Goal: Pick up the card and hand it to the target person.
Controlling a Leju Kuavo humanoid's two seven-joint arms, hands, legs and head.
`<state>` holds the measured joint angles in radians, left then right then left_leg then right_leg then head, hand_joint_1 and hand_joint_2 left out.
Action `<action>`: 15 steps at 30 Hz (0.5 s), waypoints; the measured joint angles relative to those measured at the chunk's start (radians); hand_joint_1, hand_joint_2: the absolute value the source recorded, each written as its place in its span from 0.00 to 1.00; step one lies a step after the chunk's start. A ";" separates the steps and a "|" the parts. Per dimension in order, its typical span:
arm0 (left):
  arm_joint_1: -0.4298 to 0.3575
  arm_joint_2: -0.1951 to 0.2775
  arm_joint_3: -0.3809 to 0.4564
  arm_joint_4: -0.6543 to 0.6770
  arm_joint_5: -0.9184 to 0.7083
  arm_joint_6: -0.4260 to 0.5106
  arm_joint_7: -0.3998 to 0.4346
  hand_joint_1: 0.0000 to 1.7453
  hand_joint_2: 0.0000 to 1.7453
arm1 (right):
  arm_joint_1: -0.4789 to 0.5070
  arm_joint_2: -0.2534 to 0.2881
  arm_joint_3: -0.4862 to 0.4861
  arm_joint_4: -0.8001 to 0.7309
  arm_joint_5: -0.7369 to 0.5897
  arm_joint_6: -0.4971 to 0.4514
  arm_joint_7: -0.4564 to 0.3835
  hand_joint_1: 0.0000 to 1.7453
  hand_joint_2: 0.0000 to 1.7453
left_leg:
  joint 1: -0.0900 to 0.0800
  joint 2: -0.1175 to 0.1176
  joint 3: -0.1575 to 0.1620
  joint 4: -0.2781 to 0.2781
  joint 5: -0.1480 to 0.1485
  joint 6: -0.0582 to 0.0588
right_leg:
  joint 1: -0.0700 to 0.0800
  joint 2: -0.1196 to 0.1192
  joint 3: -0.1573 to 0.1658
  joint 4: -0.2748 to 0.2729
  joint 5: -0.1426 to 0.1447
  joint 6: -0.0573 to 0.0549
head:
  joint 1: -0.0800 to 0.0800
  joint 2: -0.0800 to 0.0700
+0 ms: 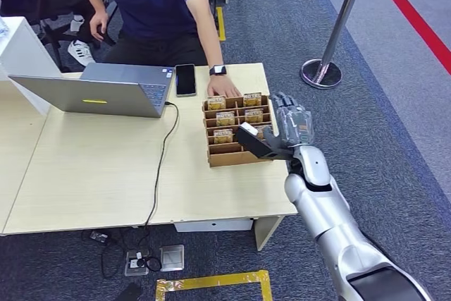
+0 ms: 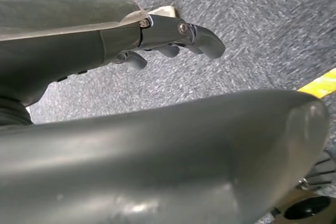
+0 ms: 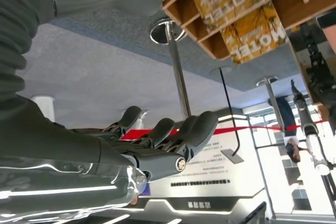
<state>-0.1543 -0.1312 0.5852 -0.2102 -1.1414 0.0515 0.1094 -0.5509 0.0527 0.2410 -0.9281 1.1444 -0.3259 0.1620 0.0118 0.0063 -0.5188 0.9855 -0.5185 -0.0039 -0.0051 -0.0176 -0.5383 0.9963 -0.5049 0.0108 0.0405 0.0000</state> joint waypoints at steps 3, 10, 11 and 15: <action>-0.003 -0.001 0.000 0.000 0.002 0.001 0.000 0.00 0.00 | -0.016 0.007 0.006 0.038 -0.013 0.000 -0.005 0.31 1.00 | 0.000 0.000 0.000 0.000 0.000 0.000 | 0.000 0.000 0.000 0.000 0.000 0.000 | 0.001 0.000; -0.005 -0.004 0.000 0.000 0.008 0.005 -0.002 0.00 0.00 | -0.058 0.027 0.022 0.123 -0.025 -0.001 0.007 0.35 1.00 | 0.000 0.000 0.000 0.000 0.000 0.000 | 0.000 0.000 0.000 0.000 0.000 0.000 | 0.001 0.000; -0.006 -0.004 0.000 0.000 0.008 0.006 0.000 0.00 0.00 | -0.062 0.029 0.023 0.133 -0.025 -0.001 0.011 0.36 1.00 | 0.000 0.000 0.000 0.000 0.000 0.000 | 0.000 0.000 0.000 0.000 0.000 0.000 | 0.000 0.000; -0.009 -0.006 0.001 0.000 0.008 0.009 0.008 0.00 0.00 | -0.076 0.035 0.023 0.170 -0.023 -0.003 0.026 0.38 1.00 | 0.000 0.000 0.000 0.000 0.000 0.000 | 0.000 0.000 0.000 0.000 0.000 0.000 | 0.000 0.000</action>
<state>-0.1632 -0.1373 0.5858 -0.2102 -1.1337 0.0603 0.1171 -0.6271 0.0876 0.2641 -0.7583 1.1211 -0.3285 0.1880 0.0118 0.0064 -0.5189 0.9856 -0.5184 -0.0039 -0.0052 -0.0176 -0.5386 0.9965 -0.5049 0.0108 0.0409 0.0000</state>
